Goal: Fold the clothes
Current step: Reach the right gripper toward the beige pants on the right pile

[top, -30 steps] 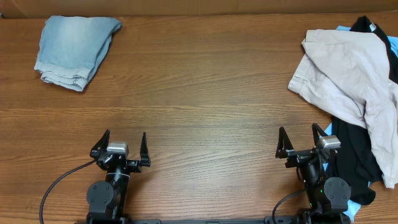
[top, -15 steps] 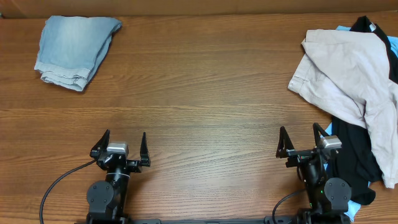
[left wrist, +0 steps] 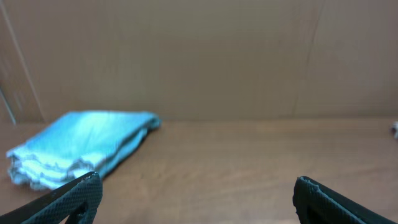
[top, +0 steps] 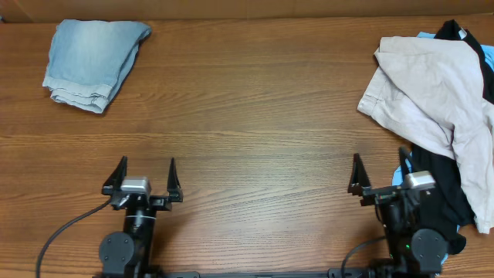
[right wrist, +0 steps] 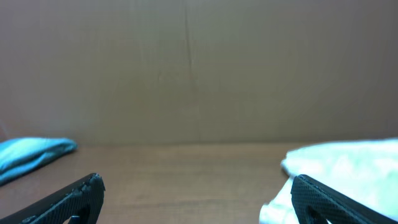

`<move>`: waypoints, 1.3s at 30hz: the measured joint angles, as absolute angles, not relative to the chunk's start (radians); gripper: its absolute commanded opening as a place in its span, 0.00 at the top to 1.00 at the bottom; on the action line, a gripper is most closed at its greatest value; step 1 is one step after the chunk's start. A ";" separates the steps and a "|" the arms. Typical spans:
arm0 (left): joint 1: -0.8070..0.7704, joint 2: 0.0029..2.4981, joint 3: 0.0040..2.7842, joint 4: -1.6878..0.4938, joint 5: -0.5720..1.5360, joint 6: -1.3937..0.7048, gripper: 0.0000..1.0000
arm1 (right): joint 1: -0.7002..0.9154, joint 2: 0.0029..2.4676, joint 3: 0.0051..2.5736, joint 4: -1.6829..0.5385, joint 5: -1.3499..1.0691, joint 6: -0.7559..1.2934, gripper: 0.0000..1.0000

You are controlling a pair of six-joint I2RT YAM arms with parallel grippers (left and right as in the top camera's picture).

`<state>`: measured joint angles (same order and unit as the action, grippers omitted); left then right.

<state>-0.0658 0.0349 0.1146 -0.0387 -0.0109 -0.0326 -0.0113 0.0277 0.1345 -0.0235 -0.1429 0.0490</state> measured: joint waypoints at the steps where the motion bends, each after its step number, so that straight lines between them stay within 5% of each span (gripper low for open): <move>1: -0.066 0.050 0.142 -0.041 -0.007 -0.039 0.00 | -0.012 0.040 0.170 -0.040 -0.136 0.046 0.00; 11: -0.066 0.437 0.562 -0.115 0.065 -0.053 0.00 | -0.011 0.395 0.651 -0.284 -0.104 0.006 0.00; 23: -0.066 1.163 1.262 -0.634 0.148 0.056 0.00 | -0.012 1.032 1.320 -0.783 -0.093 0.000 0.00; 39: -0.066 1.693 1.379 -0.673 0.165 0.082 0.00 | -0.031 1.536 1.373 -0.727 0.058 -0.001 0.03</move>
<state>-0.0658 1.6928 1.3792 -0.6727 0.1650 0.0822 -0.0311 1.5360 1.3731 -0.7269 0.0582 -0.0006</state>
